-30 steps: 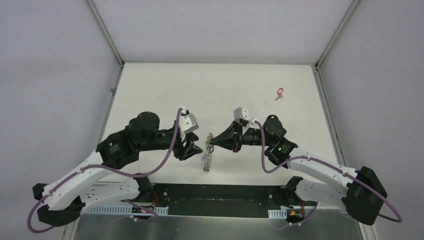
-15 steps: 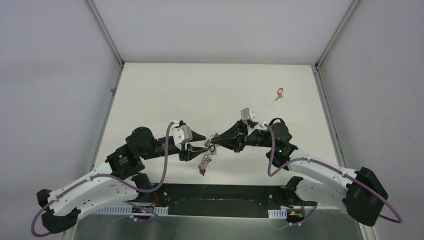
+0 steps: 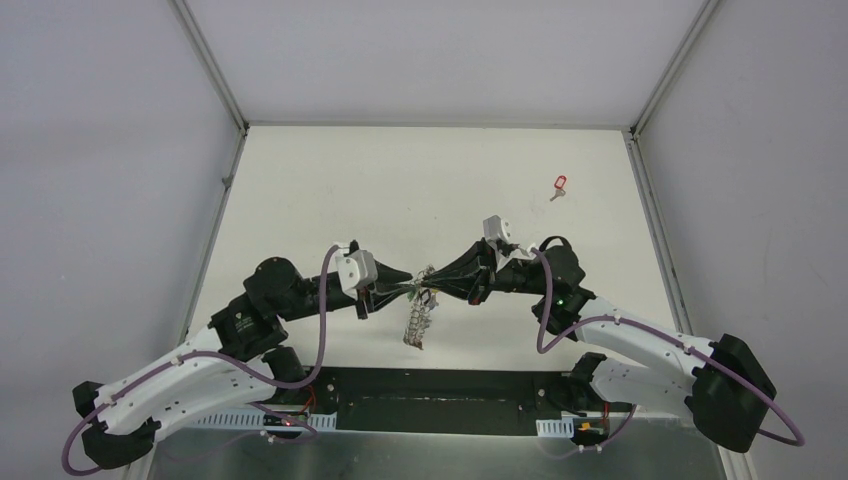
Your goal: Put the keys on the keyring
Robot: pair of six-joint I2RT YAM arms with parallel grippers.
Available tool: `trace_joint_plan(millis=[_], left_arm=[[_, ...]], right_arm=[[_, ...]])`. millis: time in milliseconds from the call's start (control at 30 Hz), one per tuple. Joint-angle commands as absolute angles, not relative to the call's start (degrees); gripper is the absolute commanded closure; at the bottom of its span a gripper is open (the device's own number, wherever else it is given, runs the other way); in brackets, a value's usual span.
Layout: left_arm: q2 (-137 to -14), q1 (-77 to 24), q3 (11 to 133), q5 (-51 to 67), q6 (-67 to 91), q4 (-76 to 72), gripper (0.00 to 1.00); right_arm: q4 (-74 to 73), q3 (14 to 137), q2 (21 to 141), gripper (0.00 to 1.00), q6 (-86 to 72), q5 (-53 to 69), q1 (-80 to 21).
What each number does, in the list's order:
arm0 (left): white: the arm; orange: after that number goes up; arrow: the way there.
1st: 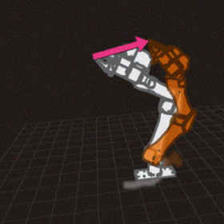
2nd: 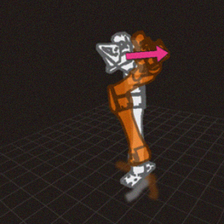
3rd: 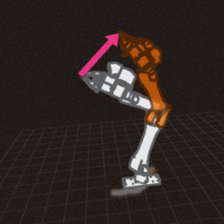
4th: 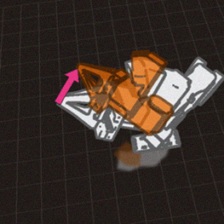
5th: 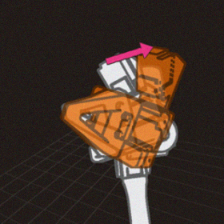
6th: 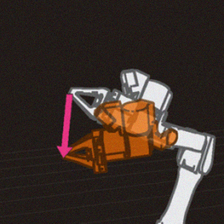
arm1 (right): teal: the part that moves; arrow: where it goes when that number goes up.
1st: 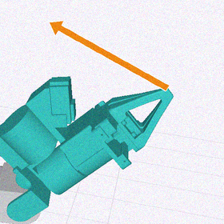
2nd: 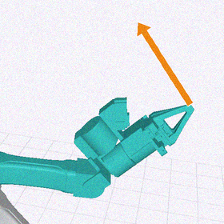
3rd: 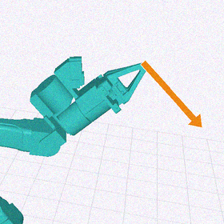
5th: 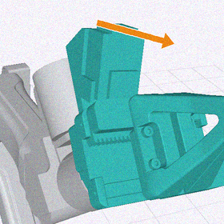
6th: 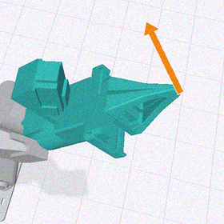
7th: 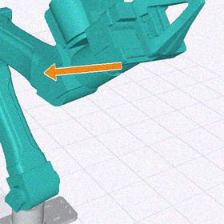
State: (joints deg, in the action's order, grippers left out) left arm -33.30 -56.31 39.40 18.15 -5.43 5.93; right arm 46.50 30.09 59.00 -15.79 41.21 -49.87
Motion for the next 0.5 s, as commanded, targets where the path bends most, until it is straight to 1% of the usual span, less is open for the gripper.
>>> trace_joint_plan(millis=[0, 67, 133, 233, 300, 400, 467], left_arm=[[-31.23, -57.04, 38.9, 18.18, -7.04, 3.9, 0.81], [-31.0, -57.04, 38.89, 18.0, -7.56, 4.96, 0.83], [-31.09, -56.97, 38.82, 17.7, -7.94, 5.67, 0.82], [-31.55, -57.03, 38.76, 16.94, -8.01, 6.03, 0.7], [-32.08, -57.04, 38.75, 16.63, -7.87, 6.17, 0.66], [-33.26, -56.96, 38.76, 17.23, -7.66, 6.21, 0.65], [-34.08, -56.97, 38.9, 17.84, -7.64, 6.1, 0.7]], right_arm=[[52.21, 31.37, 58.07, 1.0, -16.75, 41.75, -50.1], [52.05, 31.54, 58.08, 1.0, -16.85, 41.99, -50.09], [51.74, 31.7, 58.02, 1.0, -16.83, 42.19, -50.1], [51.32, 31.87, 58.01, 1.0, -16.98, 42.38, -50.1], [51.03, 31.95, 58.01, 1.0, -17.0, 42.45, -50.1], [50.6, 32.14, 57.94, 1.0, -17.05, 42.67, -50.1], [50.16, 32.25, 57.84, 1.0, -16.88, 42.8, -50.1]])
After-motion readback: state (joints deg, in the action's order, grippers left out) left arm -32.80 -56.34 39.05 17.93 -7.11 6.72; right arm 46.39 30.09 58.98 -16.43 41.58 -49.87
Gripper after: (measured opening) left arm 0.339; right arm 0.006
